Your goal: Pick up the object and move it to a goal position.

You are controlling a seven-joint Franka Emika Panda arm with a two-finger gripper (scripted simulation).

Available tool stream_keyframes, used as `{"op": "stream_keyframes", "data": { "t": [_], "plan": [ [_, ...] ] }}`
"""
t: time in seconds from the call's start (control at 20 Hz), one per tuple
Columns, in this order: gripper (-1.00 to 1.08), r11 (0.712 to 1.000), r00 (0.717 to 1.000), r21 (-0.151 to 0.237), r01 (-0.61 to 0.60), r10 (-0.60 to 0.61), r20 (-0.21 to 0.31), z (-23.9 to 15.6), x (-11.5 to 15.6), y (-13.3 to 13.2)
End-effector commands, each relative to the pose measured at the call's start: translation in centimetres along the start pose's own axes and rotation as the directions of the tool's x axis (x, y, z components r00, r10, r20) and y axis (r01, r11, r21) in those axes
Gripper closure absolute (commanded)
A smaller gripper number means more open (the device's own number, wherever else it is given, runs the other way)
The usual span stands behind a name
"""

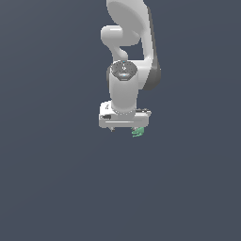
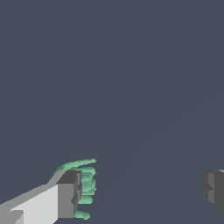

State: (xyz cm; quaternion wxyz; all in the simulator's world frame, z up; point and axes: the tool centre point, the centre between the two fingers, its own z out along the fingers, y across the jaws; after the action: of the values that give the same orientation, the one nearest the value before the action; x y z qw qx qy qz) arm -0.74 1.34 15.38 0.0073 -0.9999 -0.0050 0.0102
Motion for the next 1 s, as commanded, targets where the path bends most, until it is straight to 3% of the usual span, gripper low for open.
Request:
{"op": "stream_keyframes", "data": {
  "t": [0.0,0.45,0.95],
  "plan": [
    [-0.92,1.000,1.000,0.000,0.000,0.000,0.000,0.0,0.0,0.0],
    [-0.92,0.999,0.999,0.008,-0.043,0.043,0.012,0.4,-0.2,2.9],
    [-0.92,0.999,0.999,0.001,-0.036,0.036,0.007,1.5,-1.1,0.8]
  ]
}}
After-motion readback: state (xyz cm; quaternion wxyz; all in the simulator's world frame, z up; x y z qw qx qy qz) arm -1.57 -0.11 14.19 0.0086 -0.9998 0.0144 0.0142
